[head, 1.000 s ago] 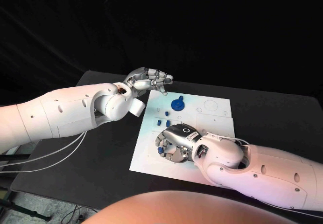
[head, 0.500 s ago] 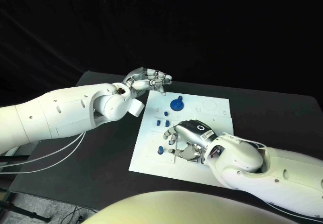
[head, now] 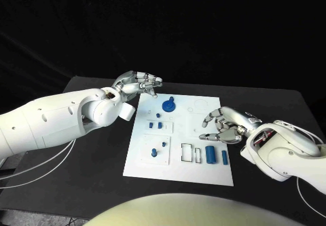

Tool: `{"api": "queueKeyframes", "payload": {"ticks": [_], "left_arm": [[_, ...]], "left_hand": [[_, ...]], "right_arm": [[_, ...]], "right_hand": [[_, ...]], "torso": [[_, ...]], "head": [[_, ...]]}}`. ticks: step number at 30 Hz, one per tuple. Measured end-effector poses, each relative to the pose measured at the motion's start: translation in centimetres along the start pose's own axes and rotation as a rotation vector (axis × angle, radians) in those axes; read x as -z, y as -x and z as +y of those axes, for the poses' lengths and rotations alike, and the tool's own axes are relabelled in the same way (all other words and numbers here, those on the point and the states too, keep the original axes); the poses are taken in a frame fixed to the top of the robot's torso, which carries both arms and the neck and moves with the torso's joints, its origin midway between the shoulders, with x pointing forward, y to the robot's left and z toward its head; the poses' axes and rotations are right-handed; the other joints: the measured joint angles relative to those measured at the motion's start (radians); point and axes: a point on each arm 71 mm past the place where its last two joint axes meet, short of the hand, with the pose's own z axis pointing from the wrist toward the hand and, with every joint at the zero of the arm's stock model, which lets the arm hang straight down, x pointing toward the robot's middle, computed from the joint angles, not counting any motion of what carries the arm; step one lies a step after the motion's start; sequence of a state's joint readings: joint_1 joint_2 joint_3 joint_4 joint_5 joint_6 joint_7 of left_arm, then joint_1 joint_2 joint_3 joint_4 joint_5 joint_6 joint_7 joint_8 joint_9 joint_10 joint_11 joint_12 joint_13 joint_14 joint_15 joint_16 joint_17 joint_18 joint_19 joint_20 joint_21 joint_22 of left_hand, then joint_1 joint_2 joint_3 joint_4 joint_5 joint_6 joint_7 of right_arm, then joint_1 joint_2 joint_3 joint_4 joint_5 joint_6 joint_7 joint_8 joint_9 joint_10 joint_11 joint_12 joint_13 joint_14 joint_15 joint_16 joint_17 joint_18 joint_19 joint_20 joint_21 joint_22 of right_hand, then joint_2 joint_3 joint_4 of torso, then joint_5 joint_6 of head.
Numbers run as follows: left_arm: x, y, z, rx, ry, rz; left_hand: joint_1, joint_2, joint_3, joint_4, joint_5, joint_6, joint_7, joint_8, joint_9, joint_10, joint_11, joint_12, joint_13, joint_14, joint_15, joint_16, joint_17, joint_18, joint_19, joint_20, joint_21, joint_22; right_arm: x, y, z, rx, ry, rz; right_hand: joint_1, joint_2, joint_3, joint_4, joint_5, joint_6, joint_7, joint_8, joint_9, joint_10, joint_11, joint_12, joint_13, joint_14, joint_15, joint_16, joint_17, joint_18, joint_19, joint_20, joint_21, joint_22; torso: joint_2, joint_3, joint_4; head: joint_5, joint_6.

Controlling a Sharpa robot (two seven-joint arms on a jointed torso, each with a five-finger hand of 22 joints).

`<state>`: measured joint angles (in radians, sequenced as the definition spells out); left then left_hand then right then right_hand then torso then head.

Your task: Assemble the parts on the task board

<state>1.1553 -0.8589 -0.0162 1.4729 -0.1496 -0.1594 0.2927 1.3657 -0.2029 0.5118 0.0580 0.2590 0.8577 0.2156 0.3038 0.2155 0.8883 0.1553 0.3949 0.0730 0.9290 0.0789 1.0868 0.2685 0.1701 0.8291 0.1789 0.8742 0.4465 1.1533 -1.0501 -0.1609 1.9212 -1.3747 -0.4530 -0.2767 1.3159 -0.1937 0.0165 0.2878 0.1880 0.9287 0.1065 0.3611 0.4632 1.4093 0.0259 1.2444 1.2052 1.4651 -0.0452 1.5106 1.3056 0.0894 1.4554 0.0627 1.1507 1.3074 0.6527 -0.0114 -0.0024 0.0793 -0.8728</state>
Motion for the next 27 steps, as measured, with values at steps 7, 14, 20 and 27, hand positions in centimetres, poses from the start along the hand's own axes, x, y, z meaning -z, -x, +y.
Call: {"api": "queueKeyframes", "payload": {"ticks": [7, 14, 20, 27], "left_arm": [[0.1, 0.0, 0.2, 0.002, 0.005, 0.000], [0.3, 0.1, 0.5, 0.004, 0.010, -0.001], [0.4, 0.1, 0.6, 0.005, 0.012, 0.000], [0.5, 0.2, 0.6, 0.006, 0.012, 0.000]], "left_hand": [[0.000, 0.000, 0.000, 0.000, 0.000, 0.000, 0.000, 0.000, 0.000, 0.000, 0.000, 0.000, 0.000, 0.000, 0.000, 0.000, 0.000, 0.000, 0.000, 0.000, 0.000, 0.000], [0.000, 0.000, 0.000, 0.000, 0.000, 0.000, 0.000, 0.000, 0.000, 0.000, 0.000, 0.000, 0.000, 0.000, 0.000, 0.000, 0.000, 0.000, 0.000, 0.000, 0.000, -0.001], [0.000, 0.000, 0.000, 0.000, 0.000, 0.000, 0.000, 0.000, 0.000, 0.000, 0.000, 0.000, 0.000, 0.000, 0.000, 0.000, 0.000, 0.000, 0.000, 0.000, 0.000, -0.001], [0.000, 0.000, 0.000, 0.000, 0.000, 0.000, 0.000, 0.000, 0.000, 0.000, 0.000, 0.000, 0.000, 0.000, 0.000, 0.000, 0.000, 0.000, 0.000, 0.000, 0.000, -0.001]], "right_arm": [[2.3, -1.0, -3.3, -0.060, -0.160, 0.042], [3.4, -2.4, -4.2, -0.079, -0.256, 0.067], [3.4, -3.6, -4.1, -0.090, -0.293, 0.085], [3.3, -4.7, -4.1, -0.096, -0.320, 0.101]], "right_hand": [[-0.007, 0.040, -0.143, 0.007, 0.000, -0.028, 0.003, 0.054, 0.013, 0.053, 0.001, 0.203, 0.103, 0.000, 0.000, 0.020, 0.003, -0.013, 0.004, 0.001, 0.036, 0.000], [-0.041, 0.047, -0.165, 0.009, 0.000, -0.014, -0.011, 0.084, 0.021, 0.054, 0.000, 0.213, 0.103, 0.000, 0.000, 0.020, 0.003, -0.013, 0.004, 0.002, 0.036, 0.000], [-0.058, 0.049, -0.171, 0.009, 0.004, -0.003, -0.014, 0.092, 0.022, 0.056, -0.002, 0.213, 0.103, 0.000, 0.000, 0.024, 0.002, -0.013, 0.008, -0.002, 0.043, 0.001], [-0.087, 0.050, -0.176, 0.009, 0.004, 0.009, -0.019, 0.096, 0.023, 0.057, -0.009, 0.213, 0.103, 0.000, 0.000, 0.024, 0.002, -0.013, 0.008, -0.002, 0.043, 0.001]], "torso": [[-0.005, -0.0012, -0.0094], [-0.010, 0.0000, -0.0190], [-0.011, 0.0012, -0.0201], [-0.010, 0.0007, -0.0193]], "head": [[-0.060, 0.000], [-0.088, 0.000], [-0.096, 0.000], [-0.097, 0.000]]}}
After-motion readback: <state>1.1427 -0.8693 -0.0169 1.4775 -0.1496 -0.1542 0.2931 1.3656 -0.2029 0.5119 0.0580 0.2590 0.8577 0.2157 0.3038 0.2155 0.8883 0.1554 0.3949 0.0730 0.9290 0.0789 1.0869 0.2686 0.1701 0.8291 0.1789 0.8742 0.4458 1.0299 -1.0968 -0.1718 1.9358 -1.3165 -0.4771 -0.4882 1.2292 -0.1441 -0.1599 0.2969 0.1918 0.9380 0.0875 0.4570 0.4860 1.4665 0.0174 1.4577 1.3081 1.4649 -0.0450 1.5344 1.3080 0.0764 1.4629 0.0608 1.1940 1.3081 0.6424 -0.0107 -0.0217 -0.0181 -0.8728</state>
